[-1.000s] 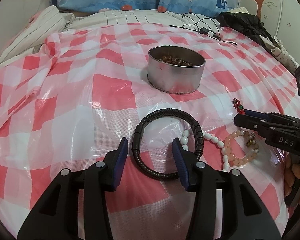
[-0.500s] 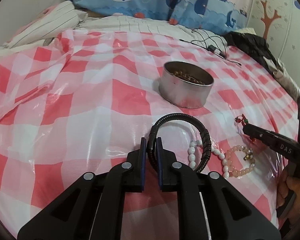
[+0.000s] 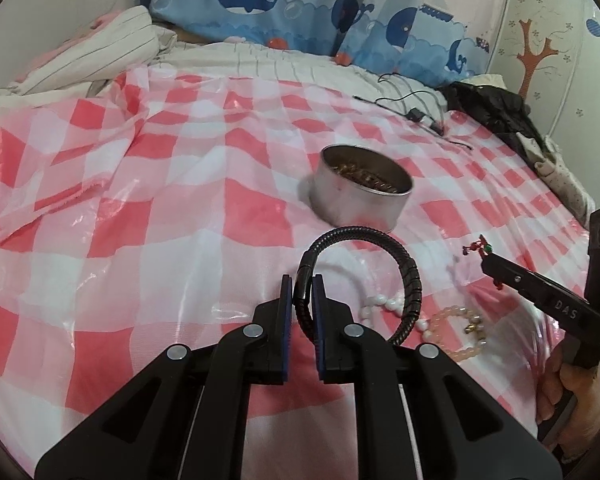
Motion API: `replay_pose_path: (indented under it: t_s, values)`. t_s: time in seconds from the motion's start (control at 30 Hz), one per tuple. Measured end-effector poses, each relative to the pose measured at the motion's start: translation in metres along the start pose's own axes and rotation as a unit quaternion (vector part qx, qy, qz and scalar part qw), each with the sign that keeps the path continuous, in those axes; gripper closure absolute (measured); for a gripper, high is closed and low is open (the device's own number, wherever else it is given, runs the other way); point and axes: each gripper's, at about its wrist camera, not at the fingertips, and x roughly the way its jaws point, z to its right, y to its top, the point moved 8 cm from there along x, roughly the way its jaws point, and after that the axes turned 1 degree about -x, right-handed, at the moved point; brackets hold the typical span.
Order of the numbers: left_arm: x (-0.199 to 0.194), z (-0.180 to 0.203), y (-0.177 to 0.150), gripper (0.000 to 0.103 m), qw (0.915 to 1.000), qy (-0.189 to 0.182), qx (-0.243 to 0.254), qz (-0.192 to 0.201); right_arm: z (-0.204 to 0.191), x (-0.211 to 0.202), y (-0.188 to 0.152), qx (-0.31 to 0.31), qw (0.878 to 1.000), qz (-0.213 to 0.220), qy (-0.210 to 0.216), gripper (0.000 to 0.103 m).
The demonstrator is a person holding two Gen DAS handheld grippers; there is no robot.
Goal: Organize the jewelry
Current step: 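Carry the red bracelet and black leather bracelet over the silver tin with both tools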
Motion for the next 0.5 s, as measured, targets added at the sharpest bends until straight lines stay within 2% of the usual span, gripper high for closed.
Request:
replay_pose_path:
  t_s: [0.1, 0.27, 0.5]
  values:
    - [-0.007, 0.011, 0.010, 0.095, 0.9998, -0.006, 0.020, 0.006, -0.009, -0.003, 0.011, -0.003, 1.000, 0.002, 0.017, 0.093]
    - [-0.010, 0.025, 0.034, 0.095, 0.9988, -0.009, 0.045, 0.019, -0.025, -0.006, 0.043, -0.044, 0.998, 0.011, 0.035, 0.093]
    - [0.016, 0.033, 0.069, 0.095, 0.9979, -0.007, 0.062, 0.019, -0.026, 0.002, 0.076, -0.077, 0.996, 0.019, 0.042, 0.093]
